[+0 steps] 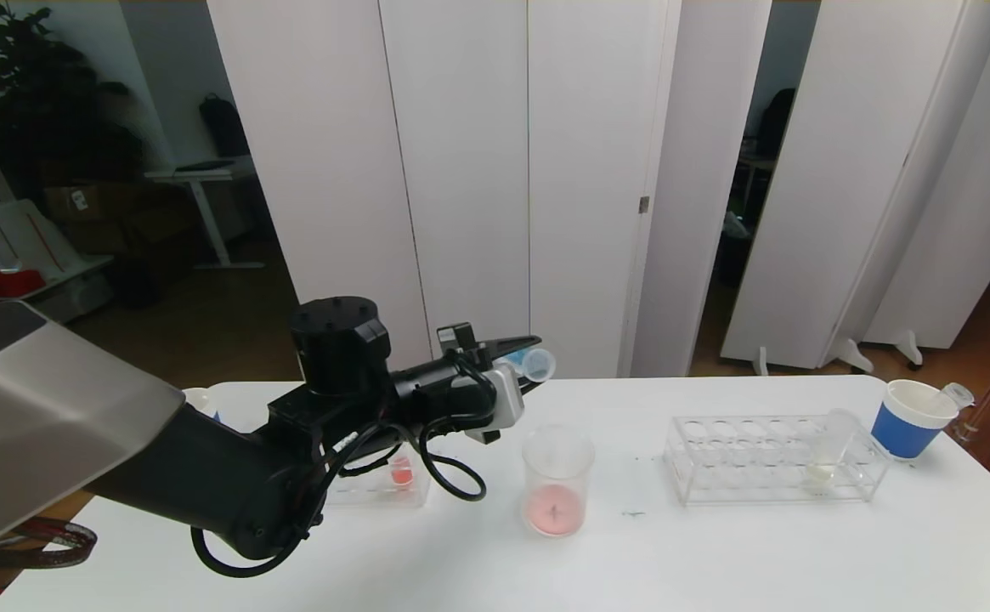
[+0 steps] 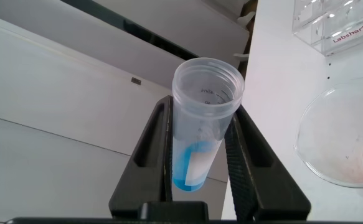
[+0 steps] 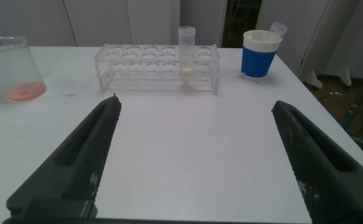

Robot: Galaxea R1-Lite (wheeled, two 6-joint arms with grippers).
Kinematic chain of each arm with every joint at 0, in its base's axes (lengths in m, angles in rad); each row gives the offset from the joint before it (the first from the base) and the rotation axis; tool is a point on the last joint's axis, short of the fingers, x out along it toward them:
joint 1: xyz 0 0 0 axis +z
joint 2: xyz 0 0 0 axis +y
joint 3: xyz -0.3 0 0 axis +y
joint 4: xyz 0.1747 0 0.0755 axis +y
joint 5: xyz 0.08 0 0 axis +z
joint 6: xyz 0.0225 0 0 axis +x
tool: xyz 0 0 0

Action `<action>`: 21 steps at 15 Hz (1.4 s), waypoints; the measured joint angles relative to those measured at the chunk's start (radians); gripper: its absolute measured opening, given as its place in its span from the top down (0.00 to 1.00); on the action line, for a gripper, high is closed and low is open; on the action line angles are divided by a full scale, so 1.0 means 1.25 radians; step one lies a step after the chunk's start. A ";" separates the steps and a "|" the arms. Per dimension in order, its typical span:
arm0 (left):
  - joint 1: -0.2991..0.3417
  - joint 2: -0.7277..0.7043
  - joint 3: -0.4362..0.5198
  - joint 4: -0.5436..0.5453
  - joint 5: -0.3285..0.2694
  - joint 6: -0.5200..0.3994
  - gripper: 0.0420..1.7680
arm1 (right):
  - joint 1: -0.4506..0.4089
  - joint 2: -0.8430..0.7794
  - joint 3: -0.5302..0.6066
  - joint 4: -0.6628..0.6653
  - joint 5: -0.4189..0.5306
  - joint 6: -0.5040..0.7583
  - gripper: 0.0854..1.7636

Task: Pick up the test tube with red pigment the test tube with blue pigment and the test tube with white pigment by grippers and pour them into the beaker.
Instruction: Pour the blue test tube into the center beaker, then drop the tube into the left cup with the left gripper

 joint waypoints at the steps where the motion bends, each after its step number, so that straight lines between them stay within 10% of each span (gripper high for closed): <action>1: 0.000 0.010 -0.001 -0.009 0.001 0.012 0.69 | 0.000 0.000 0.000 0.000 0.000 0.000 0.01; 21: 0.037 0.106 -0.019 -0.138 0.012 0.125 0.69 | 0.000 0.000 0.000 0.000 0.000 0.000 0.01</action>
